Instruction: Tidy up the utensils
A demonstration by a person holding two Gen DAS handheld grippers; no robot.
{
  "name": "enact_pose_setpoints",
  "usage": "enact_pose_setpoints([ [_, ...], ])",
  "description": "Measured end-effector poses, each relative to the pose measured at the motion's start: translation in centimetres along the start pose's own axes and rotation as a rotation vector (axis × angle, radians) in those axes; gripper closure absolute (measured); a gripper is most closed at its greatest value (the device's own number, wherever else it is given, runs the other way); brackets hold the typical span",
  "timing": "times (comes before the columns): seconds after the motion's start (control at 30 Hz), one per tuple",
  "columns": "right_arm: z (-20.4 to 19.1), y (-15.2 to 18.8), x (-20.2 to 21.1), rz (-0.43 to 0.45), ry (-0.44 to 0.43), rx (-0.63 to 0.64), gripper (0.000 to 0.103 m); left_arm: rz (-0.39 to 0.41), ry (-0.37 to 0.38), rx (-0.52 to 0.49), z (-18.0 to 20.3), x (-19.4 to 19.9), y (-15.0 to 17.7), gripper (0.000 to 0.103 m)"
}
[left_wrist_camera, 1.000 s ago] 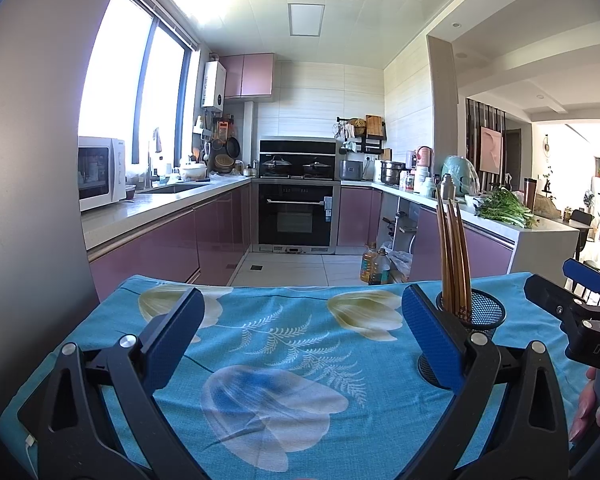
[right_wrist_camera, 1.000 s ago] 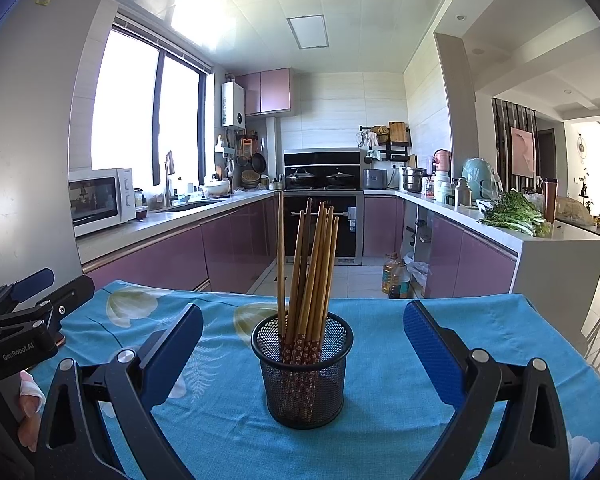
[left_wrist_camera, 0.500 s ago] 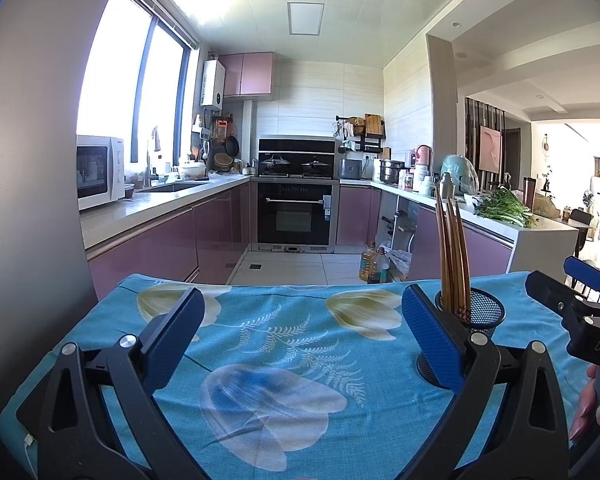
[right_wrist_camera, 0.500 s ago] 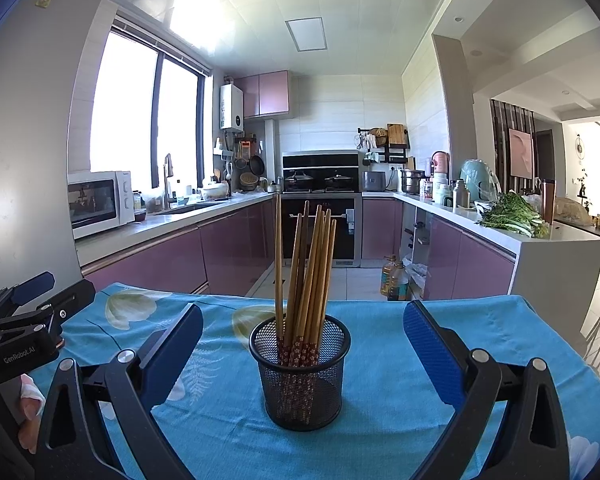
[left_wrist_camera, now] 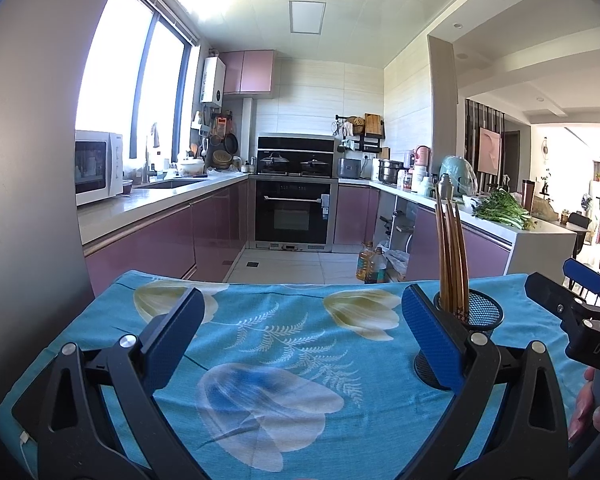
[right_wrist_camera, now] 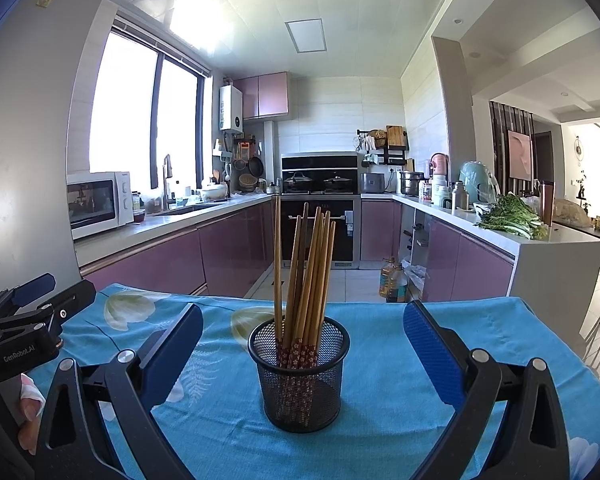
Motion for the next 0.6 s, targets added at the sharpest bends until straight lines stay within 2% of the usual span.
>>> enact_pose_setpoints([
  [0.6,0.07,-0.07,0.10,0.002,0.002,-0.004,0.006,0.002,0.000,0.000,-0.03,-0.18,0.09,0.006],
])
Point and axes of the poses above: each gripper's, at about its wrist camera, not at the fingertips, and x roughly against the way its jaws point, z to its right, y to its underside, the point moved 3 cm from there along -x, roughly the way its jaws point, and after that the axes turned 9 degrees about x, right-handed, at the moved point
